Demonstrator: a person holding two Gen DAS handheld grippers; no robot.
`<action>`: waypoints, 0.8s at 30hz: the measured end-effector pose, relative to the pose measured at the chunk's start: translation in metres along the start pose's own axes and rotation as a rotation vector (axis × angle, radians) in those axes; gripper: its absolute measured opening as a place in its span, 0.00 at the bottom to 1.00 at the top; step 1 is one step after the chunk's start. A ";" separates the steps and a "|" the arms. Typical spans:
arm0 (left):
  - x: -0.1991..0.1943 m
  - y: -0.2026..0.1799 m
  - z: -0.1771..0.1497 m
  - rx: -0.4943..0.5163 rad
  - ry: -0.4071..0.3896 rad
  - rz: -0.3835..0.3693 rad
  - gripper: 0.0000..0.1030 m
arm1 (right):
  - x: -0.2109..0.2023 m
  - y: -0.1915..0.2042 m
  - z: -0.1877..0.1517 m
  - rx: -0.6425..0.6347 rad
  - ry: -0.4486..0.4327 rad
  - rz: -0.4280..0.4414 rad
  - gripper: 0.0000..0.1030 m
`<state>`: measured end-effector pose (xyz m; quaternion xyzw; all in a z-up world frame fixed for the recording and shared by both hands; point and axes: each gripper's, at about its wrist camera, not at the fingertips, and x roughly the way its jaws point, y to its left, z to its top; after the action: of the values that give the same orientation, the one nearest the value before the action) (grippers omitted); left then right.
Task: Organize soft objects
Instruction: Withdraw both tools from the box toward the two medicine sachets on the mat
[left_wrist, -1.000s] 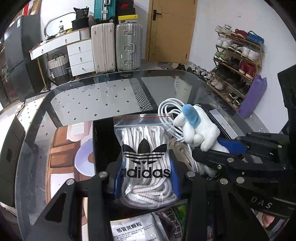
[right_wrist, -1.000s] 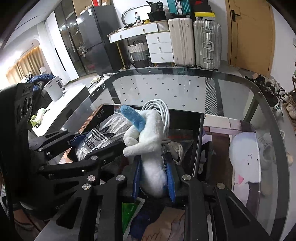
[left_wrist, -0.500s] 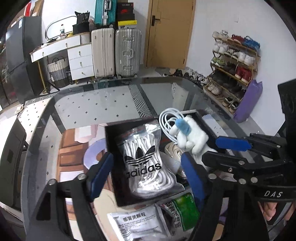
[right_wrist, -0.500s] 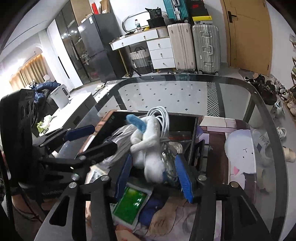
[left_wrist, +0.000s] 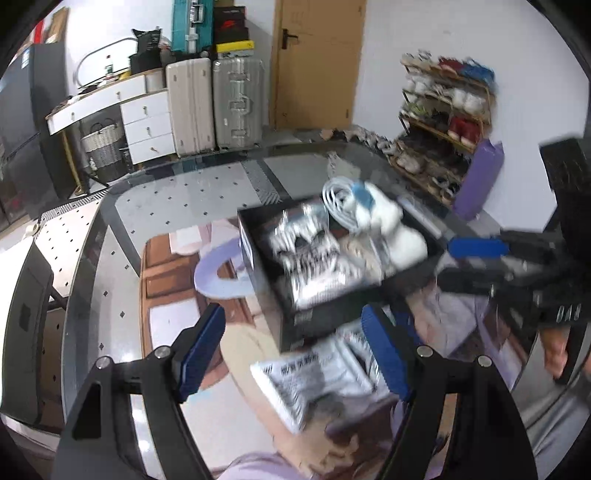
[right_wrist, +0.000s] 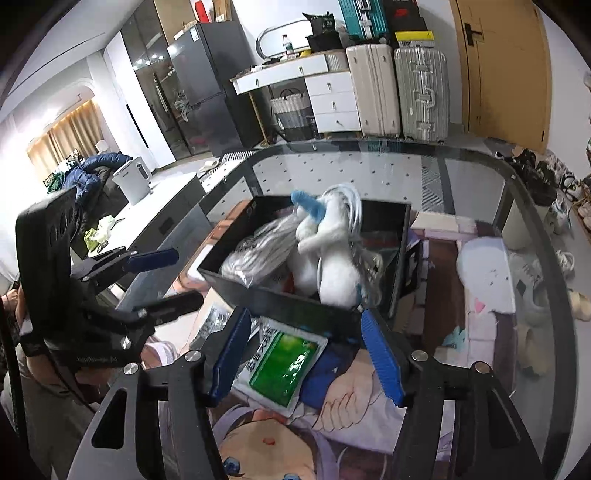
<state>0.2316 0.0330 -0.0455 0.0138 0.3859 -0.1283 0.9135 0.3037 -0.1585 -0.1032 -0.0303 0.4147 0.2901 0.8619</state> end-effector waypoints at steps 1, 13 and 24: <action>0.002 -0.002 -0.004 0.024 0.015 0.005 0.75 | 0.004 0.001 -0.003 0.000 0.013 0.003 0.62; 0.035 -0.018 -0.036 0.195 0.117 -0.098 0.75 | 0.051 0.007 -0.020 0.043 0.147 0.008 0.62; 0.035 -0.019 -0.035 0.199 0.111 -0.128 0.75 | 0.057 0.006 -0.028 0.042 0.173 0.004 0.62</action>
<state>0.2253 0.0109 -0.0933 0.0867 0.4214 -0.2232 0.8747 0.3091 -0.1350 -0.1619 -0.0364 0.4938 0.2793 0.8227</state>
